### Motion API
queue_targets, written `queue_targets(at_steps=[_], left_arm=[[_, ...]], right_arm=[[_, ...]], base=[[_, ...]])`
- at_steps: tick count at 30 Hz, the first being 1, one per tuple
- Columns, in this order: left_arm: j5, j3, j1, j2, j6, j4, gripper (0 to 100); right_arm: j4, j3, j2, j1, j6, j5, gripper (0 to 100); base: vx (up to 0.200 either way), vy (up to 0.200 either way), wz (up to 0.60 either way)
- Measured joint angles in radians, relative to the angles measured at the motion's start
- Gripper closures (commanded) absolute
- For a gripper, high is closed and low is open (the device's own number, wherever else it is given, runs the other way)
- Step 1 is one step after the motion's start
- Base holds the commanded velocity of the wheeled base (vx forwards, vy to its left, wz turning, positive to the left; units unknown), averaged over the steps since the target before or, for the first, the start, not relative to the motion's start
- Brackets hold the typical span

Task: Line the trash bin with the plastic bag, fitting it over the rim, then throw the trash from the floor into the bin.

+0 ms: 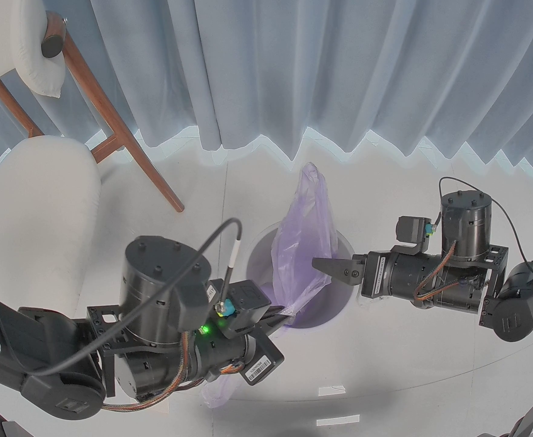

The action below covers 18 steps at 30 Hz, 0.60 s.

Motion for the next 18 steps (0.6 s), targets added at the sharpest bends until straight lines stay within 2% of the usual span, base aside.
queue_targets(at_steps=[5,11,18], left_arm=[[0.0,0.001,-0.007,0.0,0.0,0.0,100],[-0.001,0.003,-0.02,0.004,0.001,0.0,100],[-0.002,0.0,-0.032,0.021,-0.001,0.001,100]], right_arm=[[0.0,-0.008,0.023,-0.007,-0.004,-0.017,0],[0.012,-0.092,0.064,-0.011,-0.003,-0.033,0],[0.118,-0.167,0.091,-0.008,-0.004,-0.042,0]], base=[[0.0,0.0,0.0],[0.0,0.0,0.0],[0.0,0.0,0.0]])
